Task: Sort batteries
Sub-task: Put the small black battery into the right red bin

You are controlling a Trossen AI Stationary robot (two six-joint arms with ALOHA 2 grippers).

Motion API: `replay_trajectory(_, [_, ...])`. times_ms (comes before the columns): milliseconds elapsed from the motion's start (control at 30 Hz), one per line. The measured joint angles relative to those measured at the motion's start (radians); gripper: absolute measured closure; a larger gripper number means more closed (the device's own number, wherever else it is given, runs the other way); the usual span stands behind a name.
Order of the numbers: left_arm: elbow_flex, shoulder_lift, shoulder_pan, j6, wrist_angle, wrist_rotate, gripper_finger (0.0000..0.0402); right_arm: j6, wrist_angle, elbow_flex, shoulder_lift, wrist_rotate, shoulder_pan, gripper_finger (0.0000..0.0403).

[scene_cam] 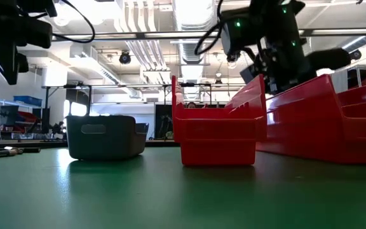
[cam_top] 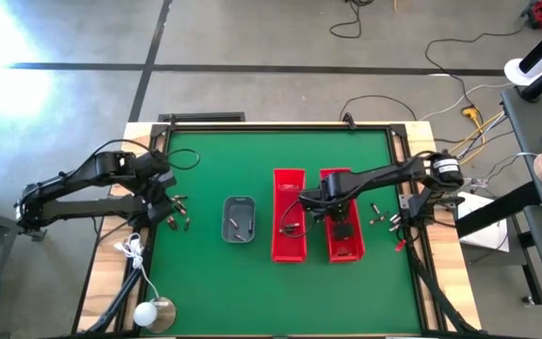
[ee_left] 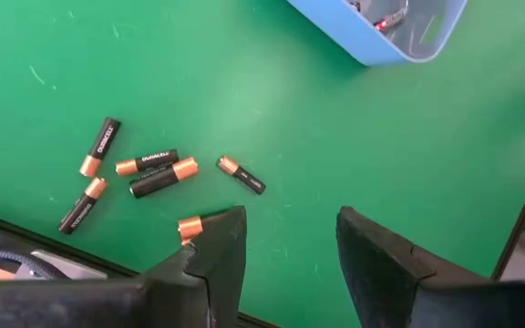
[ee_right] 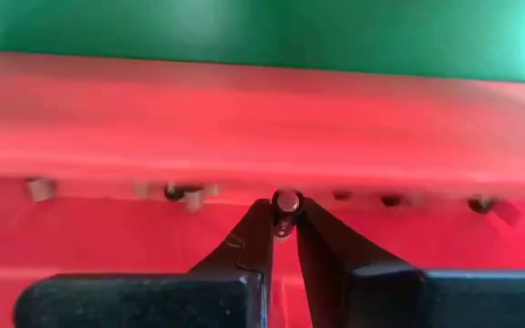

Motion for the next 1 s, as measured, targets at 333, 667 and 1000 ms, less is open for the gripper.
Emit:
replay_trajectory(333, [0.0, 0.0, 0.0, -0.051, 0.014, -0.002, 0.0251, -0.034, 0.151, -0.113, 0.004, -0.01, -0.043, 0.0369])
replay_trajectory(667, [0.0, 0.0, 0.0, -0.085, 0.018, -0.002, 0.0251, -0.055, 0.196, -0.151, 0.004, -0.054, -0.053, 0.0369])
replay_trajectory(1000, [-0.002, 0.0, 0.0, -0.093, 0.028, -0.002, 0.0251, -0.044, 0.241, -0.17, 0.005, -0.053, -0.053, 0.0369])
